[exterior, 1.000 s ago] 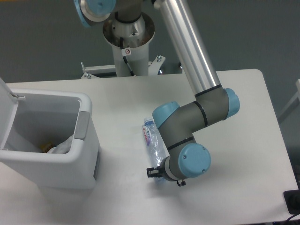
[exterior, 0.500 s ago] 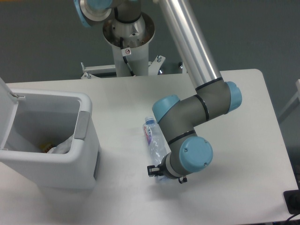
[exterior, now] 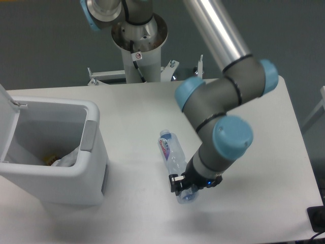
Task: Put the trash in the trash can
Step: 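Lift the grasped bottle off the table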
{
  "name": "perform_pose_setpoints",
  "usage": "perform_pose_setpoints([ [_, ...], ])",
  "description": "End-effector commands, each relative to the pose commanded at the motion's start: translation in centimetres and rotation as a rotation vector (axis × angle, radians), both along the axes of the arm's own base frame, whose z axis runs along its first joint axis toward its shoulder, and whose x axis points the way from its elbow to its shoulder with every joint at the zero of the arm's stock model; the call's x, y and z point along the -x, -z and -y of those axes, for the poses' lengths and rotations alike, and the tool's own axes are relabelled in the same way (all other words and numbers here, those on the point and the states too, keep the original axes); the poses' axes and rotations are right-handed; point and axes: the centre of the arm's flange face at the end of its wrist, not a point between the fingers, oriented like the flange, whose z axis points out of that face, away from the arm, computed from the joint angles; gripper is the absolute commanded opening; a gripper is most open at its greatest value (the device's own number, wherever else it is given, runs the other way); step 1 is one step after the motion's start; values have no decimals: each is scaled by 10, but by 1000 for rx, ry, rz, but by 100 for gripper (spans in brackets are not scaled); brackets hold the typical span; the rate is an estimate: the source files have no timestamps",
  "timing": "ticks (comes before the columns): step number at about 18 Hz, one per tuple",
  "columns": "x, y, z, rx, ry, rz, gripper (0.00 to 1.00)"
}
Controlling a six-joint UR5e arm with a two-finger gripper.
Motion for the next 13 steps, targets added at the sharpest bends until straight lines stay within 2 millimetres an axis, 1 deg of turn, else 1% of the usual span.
perform_pose_setpoints([
  [3,9,-43,6,-110,-16,-10,22],
  [4,10,-64,7,-158,-15,-22,22],
  [6,7,-92,10,-239,-3,-36,22],
  [8,-5,-124,11,-355,27,-53,22],
  [10,-14,-150,10,-447,58,-88,22],
  [12,-20,-164,11,-515,89,-91,22],
  [13,-22,-176,15,-561,103,-98,22],
])
